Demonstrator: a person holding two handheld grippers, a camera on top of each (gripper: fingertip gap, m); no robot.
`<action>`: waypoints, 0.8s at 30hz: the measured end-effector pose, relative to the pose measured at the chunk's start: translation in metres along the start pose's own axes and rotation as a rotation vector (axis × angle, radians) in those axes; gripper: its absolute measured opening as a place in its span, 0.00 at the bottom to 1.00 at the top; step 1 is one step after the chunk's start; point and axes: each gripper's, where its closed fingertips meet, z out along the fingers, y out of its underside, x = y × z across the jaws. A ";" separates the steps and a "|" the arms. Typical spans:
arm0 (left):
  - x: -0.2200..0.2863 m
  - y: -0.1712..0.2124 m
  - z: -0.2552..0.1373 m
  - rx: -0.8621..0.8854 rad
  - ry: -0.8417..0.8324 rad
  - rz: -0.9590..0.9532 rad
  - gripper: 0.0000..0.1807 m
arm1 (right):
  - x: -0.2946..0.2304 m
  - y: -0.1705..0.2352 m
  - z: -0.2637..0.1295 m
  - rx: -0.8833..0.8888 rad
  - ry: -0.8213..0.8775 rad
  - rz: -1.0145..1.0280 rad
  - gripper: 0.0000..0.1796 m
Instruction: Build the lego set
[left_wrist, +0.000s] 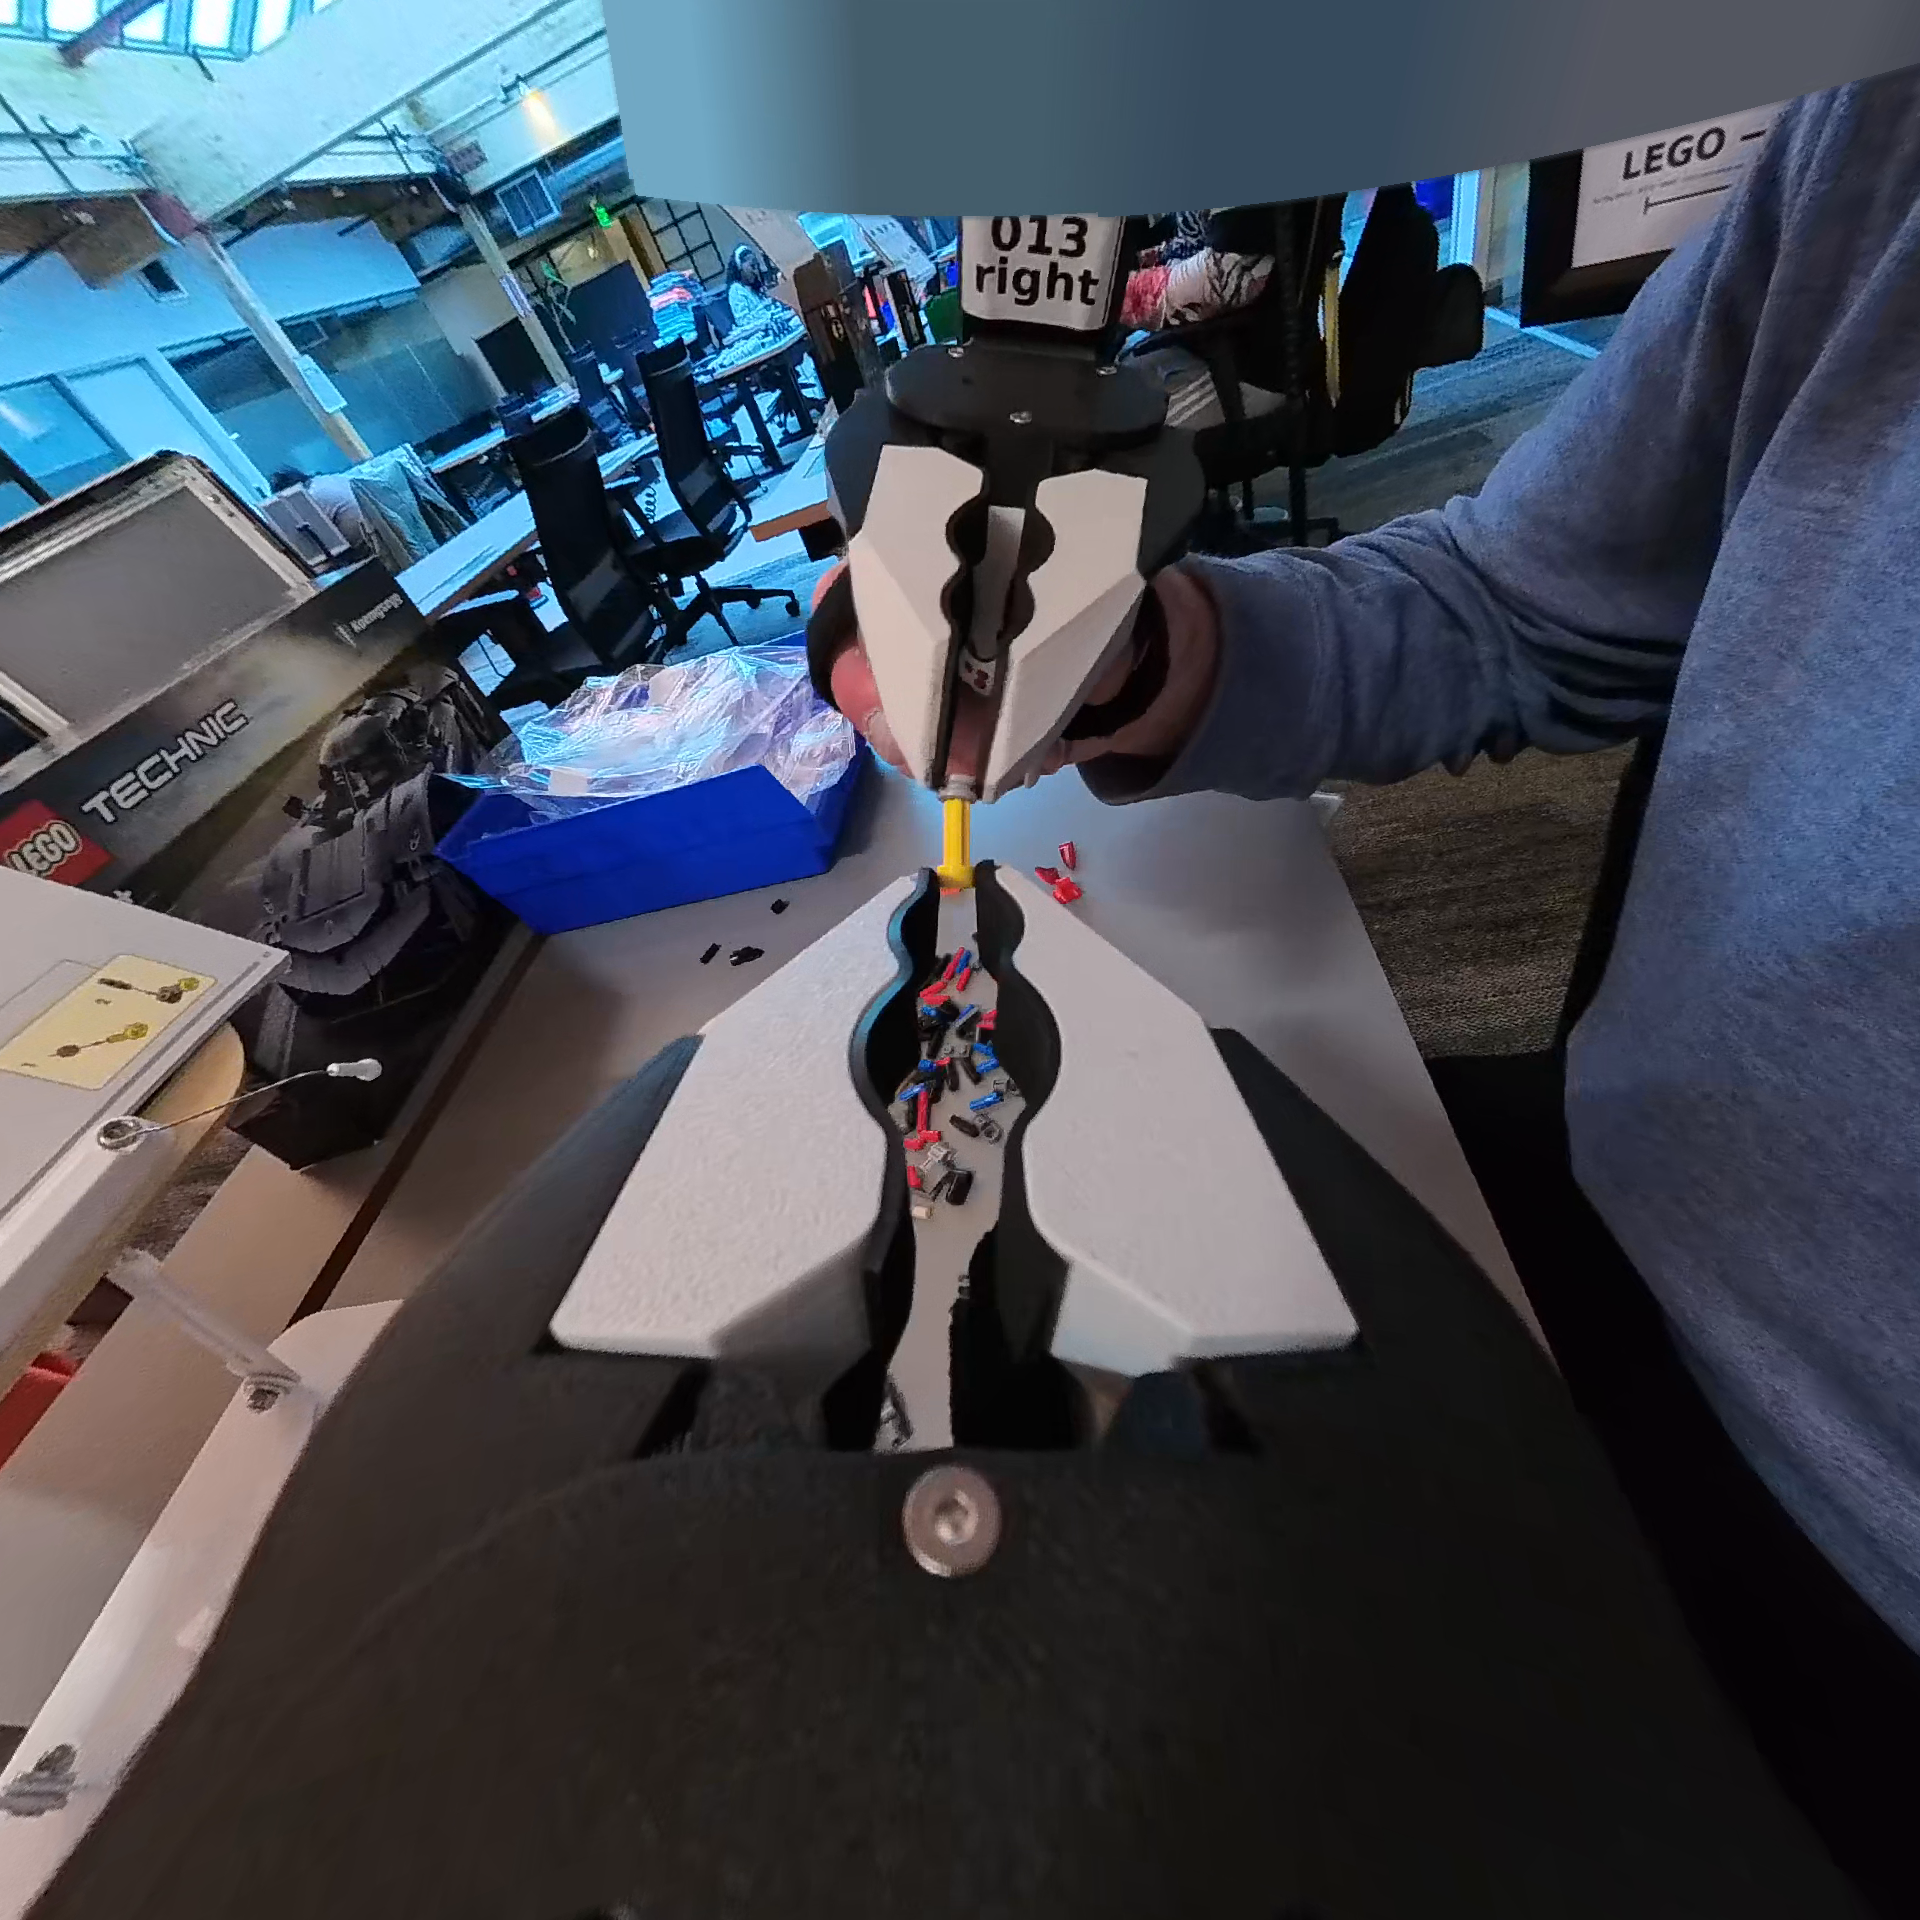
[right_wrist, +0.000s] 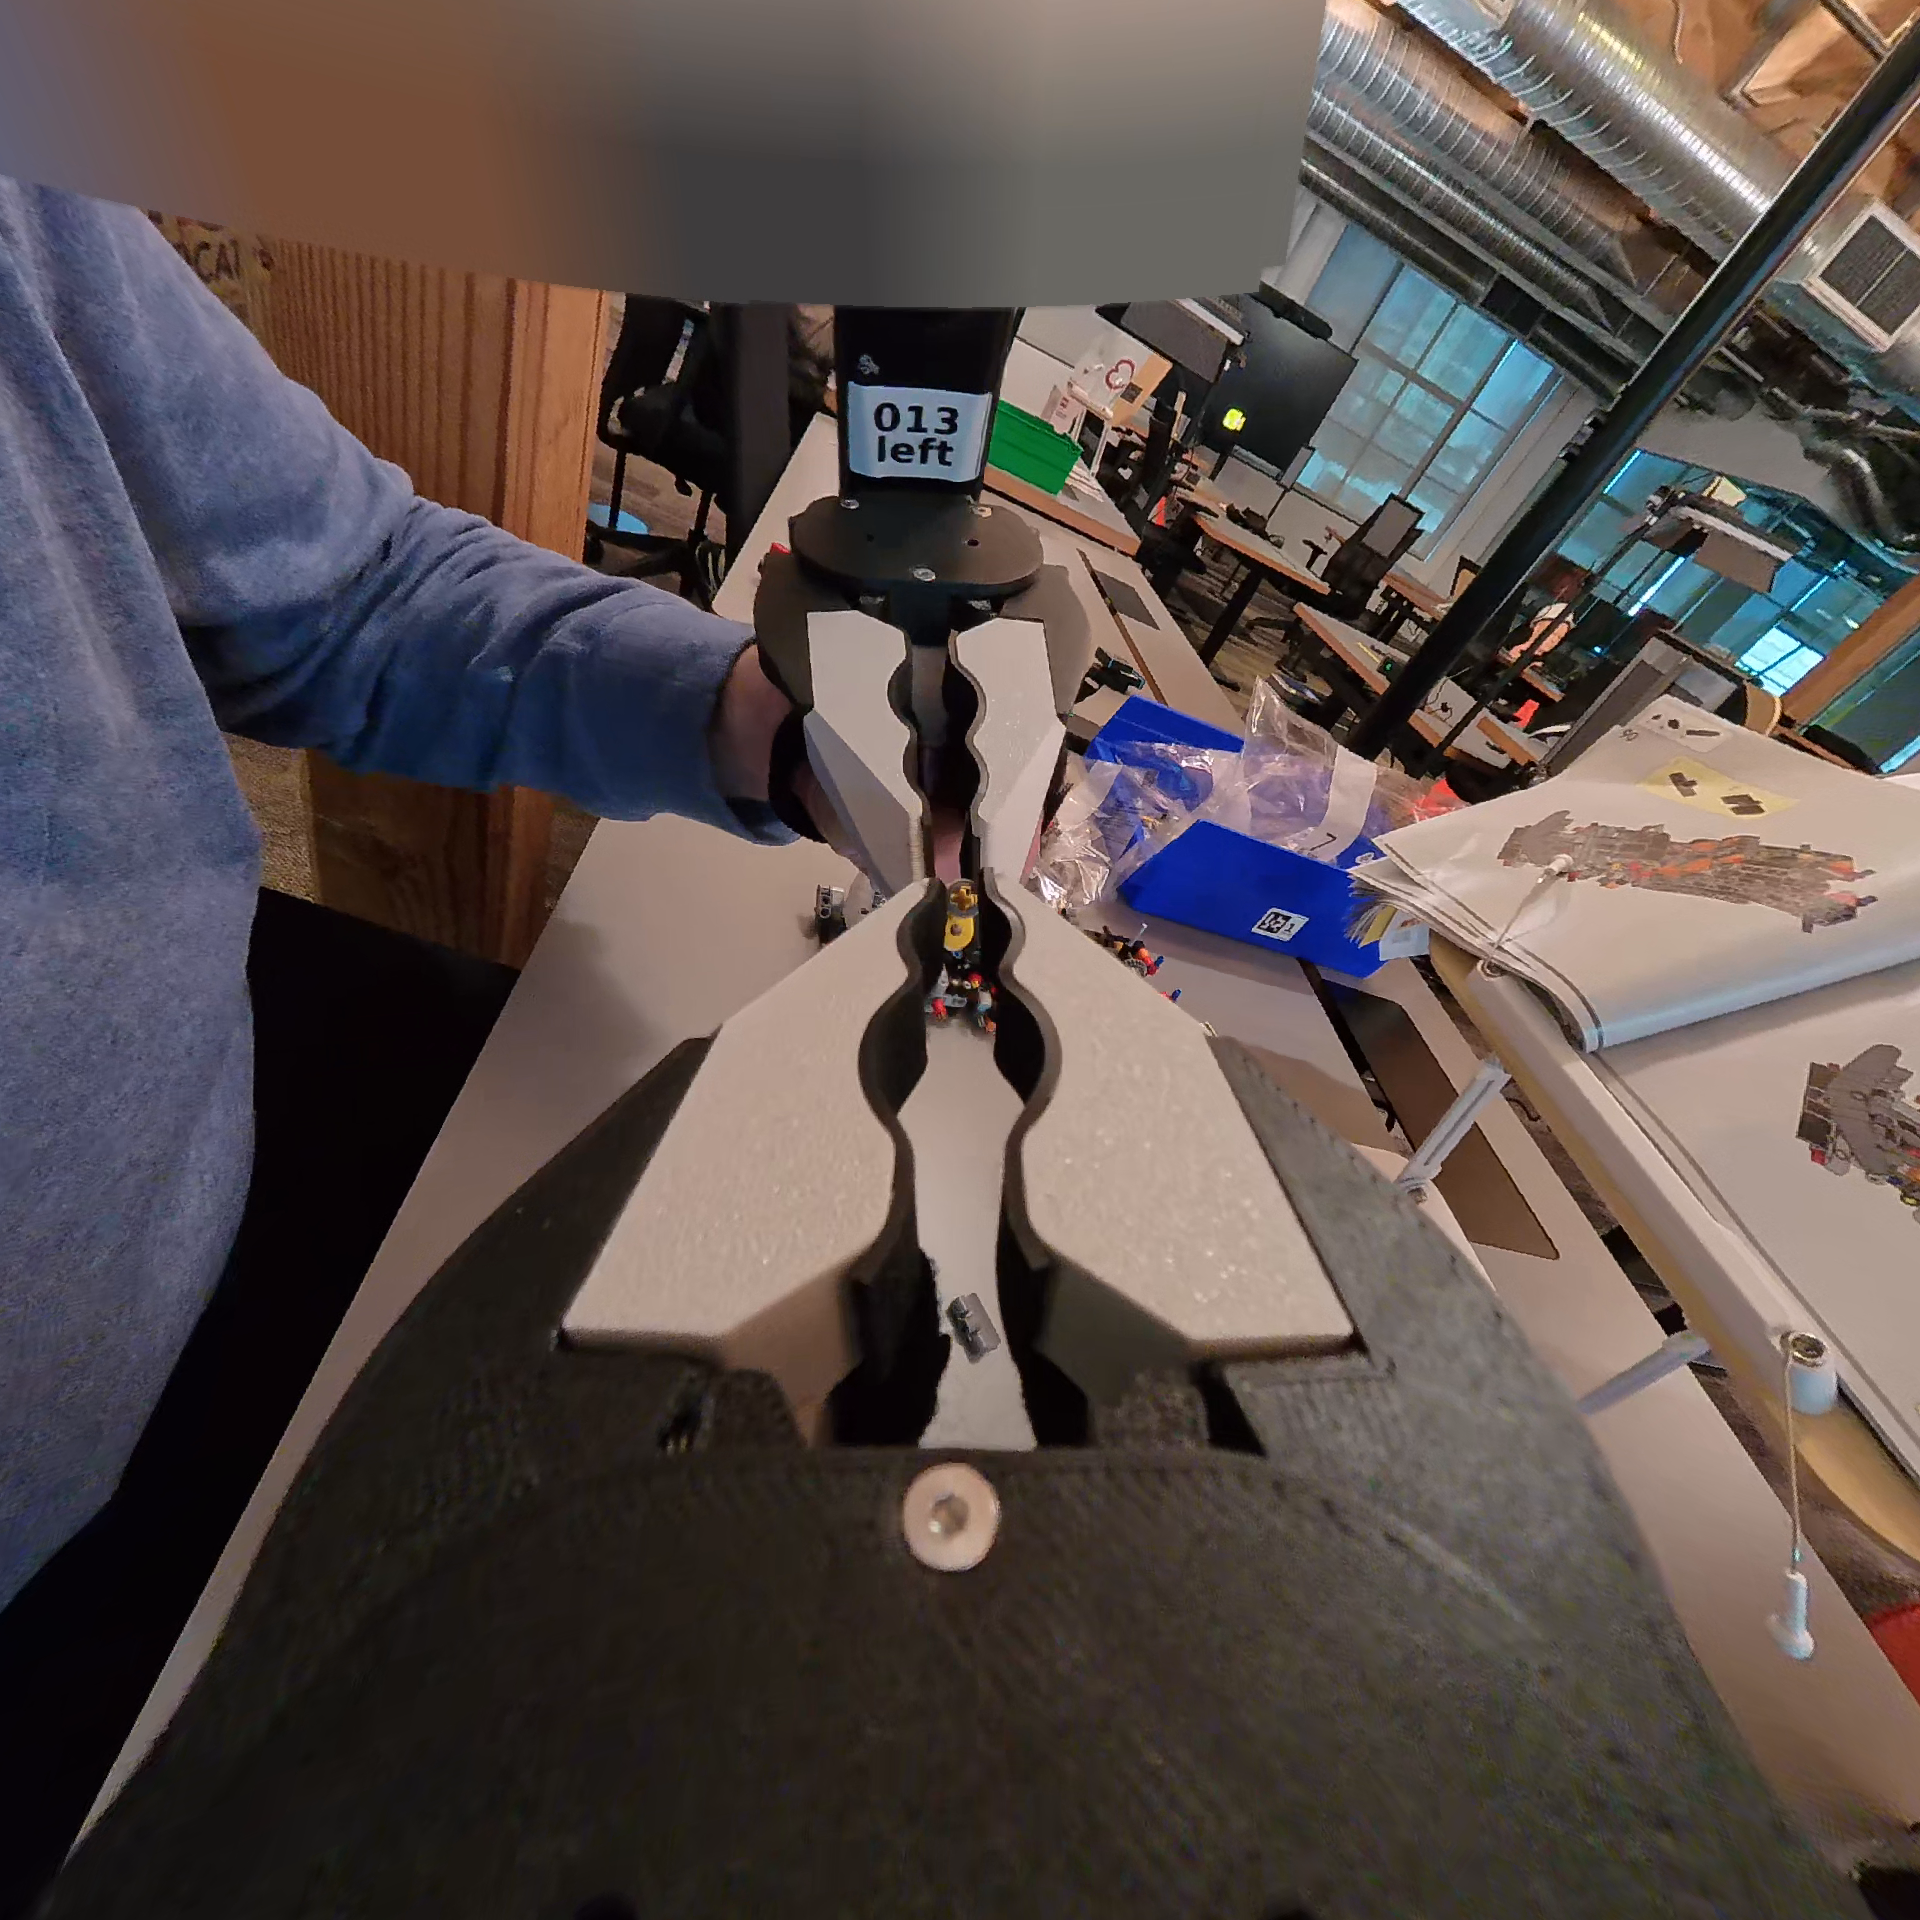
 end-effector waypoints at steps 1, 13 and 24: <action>0.000 0.000 0.000 0.002 0.004 -0.001 0.03 | 0.000 0.000 0.000 0.001 -0.002 -0.002 0.01; 0.009 -0.003 -0.002 0.050 0.157 -0.095 0.03 | -0.008 -0.004 0.001 0.003 -0.061 -0.055 0.01; 0.011 -0.001 0.000 0.035 0.228 -0.110 0.03 | -0.010 -0.001 0.001 -0.022 -0.080 -0.077 0.02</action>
